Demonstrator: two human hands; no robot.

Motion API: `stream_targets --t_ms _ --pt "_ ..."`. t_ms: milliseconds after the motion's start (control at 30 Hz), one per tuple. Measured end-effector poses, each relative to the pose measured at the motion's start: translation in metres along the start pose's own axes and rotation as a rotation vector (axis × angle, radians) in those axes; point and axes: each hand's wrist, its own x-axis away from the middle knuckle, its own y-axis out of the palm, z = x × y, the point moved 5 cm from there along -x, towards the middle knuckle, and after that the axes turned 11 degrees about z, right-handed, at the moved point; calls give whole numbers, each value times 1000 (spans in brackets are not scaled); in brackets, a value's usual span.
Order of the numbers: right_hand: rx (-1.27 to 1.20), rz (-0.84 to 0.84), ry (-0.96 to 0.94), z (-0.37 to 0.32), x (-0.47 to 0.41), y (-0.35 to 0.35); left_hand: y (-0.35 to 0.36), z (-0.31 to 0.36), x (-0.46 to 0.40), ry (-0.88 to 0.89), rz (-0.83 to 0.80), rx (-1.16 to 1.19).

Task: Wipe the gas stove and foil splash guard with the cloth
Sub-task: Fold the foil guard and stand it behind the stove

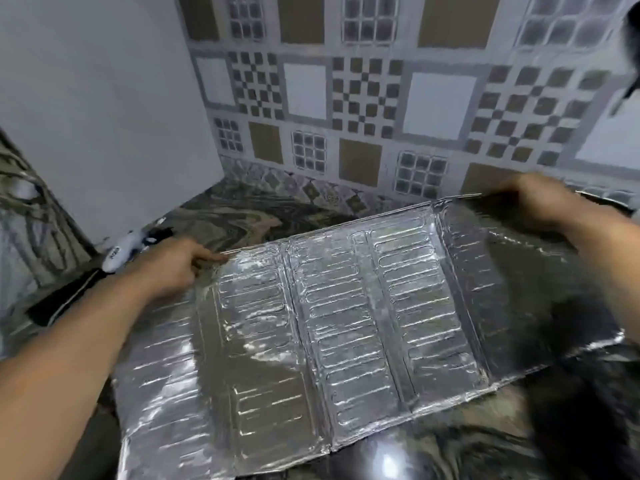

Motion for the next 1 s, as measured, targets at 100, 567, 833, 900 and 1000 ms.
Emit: stream_targets --t_ms 100,567,833,900,1000 --pt "17 42 -26 -13 0 -28 -37 -3 -6 12 78 2" --pt "103 393 -17 -27 20 -132 -137 23 -25 -180 423 197" --pt "66 537 -43 19 22 -157 -152 84 -27 -241 466 355" --pt "26 553 -20 36 25 -166 -150 100 -27 -244 457 355" --pt "65 561 17 55 24 -178 -148 120 -24 -262 475 331"
